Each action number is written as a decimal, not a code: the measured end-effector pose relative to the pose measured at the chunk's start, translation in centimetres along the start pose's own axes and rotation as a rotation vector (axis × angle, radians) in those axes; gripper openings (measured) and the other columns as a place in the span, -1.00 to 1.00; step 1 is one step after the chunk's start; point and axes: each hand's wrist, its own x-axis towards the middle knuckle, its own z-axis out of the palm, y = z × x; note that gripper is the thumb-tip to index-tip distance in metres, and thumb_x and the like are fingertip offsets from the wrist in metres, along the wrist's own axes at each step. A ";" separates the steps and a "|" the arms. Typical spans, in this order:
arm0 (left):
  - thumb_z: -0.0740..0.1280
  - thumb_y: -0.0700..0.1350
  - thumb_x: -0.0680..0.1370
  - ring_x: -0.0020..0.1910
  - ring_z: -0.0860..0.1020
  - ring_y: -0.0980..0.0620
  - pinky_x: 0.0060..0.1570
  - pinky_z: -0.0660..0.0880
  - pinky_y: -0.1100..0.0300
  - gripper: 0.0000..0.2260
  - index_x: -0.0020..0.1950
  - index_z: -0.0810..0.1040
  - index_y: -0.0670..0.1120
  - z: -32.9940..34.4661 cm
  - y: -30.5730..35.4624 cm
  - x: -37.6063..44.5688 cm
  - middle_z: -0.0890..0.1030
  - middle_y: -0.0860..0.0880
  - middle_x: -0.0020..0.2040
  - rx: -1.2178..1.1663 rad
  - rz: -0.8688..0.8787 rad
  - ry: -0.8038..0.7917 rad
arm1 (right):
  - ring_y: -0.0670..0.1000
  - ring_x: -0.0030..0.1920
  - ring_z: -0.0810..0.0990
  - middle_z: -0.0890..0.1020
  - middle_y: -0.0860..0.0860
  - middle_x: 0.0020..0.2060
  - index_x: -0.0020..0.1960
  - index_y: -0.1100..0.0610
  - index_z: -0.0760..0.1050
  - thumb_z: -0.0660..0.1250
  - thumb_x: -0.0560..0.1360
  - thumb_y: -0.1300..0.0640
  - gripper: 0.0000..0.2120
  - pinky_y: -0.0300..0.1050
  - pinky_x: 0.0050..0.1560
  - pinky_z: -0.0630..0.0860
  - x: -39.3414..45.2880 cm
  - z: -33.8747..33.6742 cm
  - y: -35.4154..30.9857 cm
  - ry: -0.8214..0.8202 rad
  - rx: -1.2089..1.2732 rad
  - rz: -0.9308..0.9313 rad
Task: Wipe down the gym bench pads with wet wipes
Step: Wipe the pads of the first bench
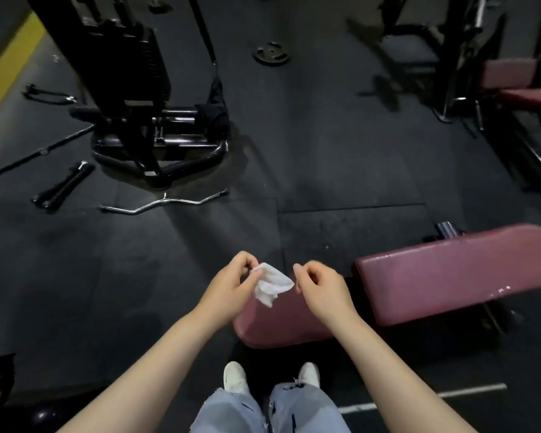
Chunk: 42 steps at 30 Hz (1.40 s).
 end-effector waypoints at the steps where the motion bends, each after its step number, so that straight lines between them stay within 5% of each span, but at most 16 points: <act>1: 0.29 -0.04 0.61 -0.37 0.39 0.14 -0.28 0.36 0.19 -0.86 -0.13 0.41 0.13 0.0 0.0 0.2 0.47 0.10 -0.36 -0.015 -0.004 -0.023 | -0.19 -0.23 0.56 0.63 -0.15 -0.28 -0.20 -0.03 0.50 0.30 0.49 -0.15 -0.78 -0.21 -0.19 0.45 -0.3 0.0 0.0 0.042 0.036 -0.031; 5: 0.28 -0.01 0.56 -0.34 0.41 0.15 -0.31 0.33 0.25 -0.92 -0.14 0.44 0.08 0.8 0.4 0.6 0.53 0.10 -0.33 -0.160 -0.048 -0.092 | -0.21 0.22 0.52 0.57 -0.22 0.16 0.21 -0.11 0.48 0.42 0.49 -0.03 -0.70 -0.22 0.25 0.46 -1.2 -0.3 0.7 -0.239 0.299 -0.032; 9: 0.30 0.01 0.53 -0.33 0.46 0.18 -0.31 0.37 0.32 -0.91 -0.16 0.48 0.06 2.2 0.5 0.7 0.55 0.13 -0.33 -0.287 -0.130 -0.112 | -0.07 0.22 0.57 0.63 -0.02 0.15 0.22 0.06 0.50 0.49 0.44 0.15 -0.62 -0.15 0.29 0.47 -2.5 -0.9 2.3 -0.411 0.522 -0.027; 15: 0.23 0.09 0.62 -0.34 0.55 0.15 -0.28 0.45 0.25 -0.76 -0.15 0.55 0.01 6.6 -0.7 0.3 0.57 0.09 -0.31 -0.511 -0.470 -0.236 | -0.15 -0.31 0.55 0.60 -0.08 -0.36 -0.10 0.23 0.59 0.38 0.52 0.23 -0.94 -0.15 -0.18 0.52 -3.2 -0.6 5.7 -0.116 0.472 0.120; 17: 0.15 0.19 0.64 -0.13 0.68 0.01 -0.10 0.57 0.10 -0.64 -0.03 0.62 -0.01 8.3 -1.5 0.0 0.70 -0.02 -0.15 -0.610 -0.534 -0.309 | -0.06 -0.29 0.58 0.61 0.01 -0.33 -0.10 0.25 0.57 0.35 0.55 0.16 -0.85 -0.12 -0.20 0.58 -3.4 -0.5 7.3 -0.107 0.565 0.253; 20: 0.36 0.13 0.53 0.11 0.65 -0.03 0.13 0.57 -0.03 -0.63 0.29 0.48 0.04 10.9 -3.5 -0.4 0.69 -0.04 0.11 -0.497 -0.546 -0.243 | -0.02 -0.27 0.59 0.61 0.05 -0.31 -0.15 0.21 0.56 0.32 0.56 0.12 -0.81 -0.12 -0.21 0.60 -3.6 0.2 9.8 -0.100 0.585 0.366; 22: 0.41 0.04 0.47 -0.01 0.65 0.13 0.06 0.57 0.06 -0.49 0.36 0.31 0.15 12.7 -5.1 -0.9 0.70 0.11 -0.05 -0.348 -0.522 -0.188 | -0.07 -0.31 0.57 0.58 -0.03 -0.37 -0.15 0.16 0.54 0.33 0.54 0.12 -0.87 -0.08 -0.20 0.60 -3.6 1.1 11.9 -0.070 0.547 0.397; 26: 0.35 -0.02 0.56 -0.41 0.50 0.23 -0.22 0.43 0.19 -0.66 0.27 0.33 0.16 16.0 -8.5 -1.2 0.54 0.16 -0.42 -0.162 -0.451 -0.064 | -0.09 -0.42 0.44 0.45 -0.09 -0.49 -0.06 0.08 0.41 0.33 0.50 0.21 -0.89 -0.12 -0.29 0.46 -3.7 3.5 16.1 0.007 0.474 0.399; 31: 0.31 0.00 0.59 -0.39 0.52 0.28 -0.36 0.41 0.29 -0.94 0.01 0.44 0.11 18.9 -13.6 -0.3 0.61 0.17 -0.36 -0.042 -0.484 0.061 | -0.15 -0.33 0.48 0.53 -0.09 -0.35 0.05 0.04 0.58 0.31 0.55 0.26 -0.83 -0.27 -0.19 0.48 -2.8 7.1 20.7 -0.084 0.471 0.332; 35: 0.20 0.09 0.62 -0.18 0.61 0.24 -0.13 0.52 0.17 -0.92 0.00 0.47 0.17 20.2 -17.8 1.2 0.68 0.10 -0.14 -0.112 -0.561 0.030 | -0.27 -0.28 0.49 0.55 -0.10 -0.19 0.17 0.03 0.58 0.42 0.47 0.22 -0.71 -0.44 -0.14 0.44 -1.3 9.7 24.9 -0.216 0.334 0.329; 39: 0.20 0.04 0.65 -0.14 0.64 0.23 0.02 0.53 0.18 -0.95 0.09 0.42 0.16 21.0 -22.1 2.7 0.70 0.11 -0.12 -0.088 -0.586 -0.049 | -0.15 -0.24 0.52 0.55 -0.06 -0.18 -0.10 -0.02 0.62 0.42 0.46 0.16 -0.92 -0.34 -0.14 0.39 1.3 11.7 29.1 -0.133 0.073 0.256; 42: 0.22 -0.01 0.64 0.02 0.61 0.14 0.10 0.49 0.14 -0.85 0.21 0.42 0.08 20.9 -25.3 4.3 0.67 0.12 -0.03 -0.007 -0.580 -0.060 | -0.03 -0.22 0.49 0.49 -0.02 -0.19 -0.18 0.05 0.49 0.41 0.47 0.17 -0.89 -0.24 -0.13 0.34 4.9 12.2 31.8 0.007 -0.013 0.199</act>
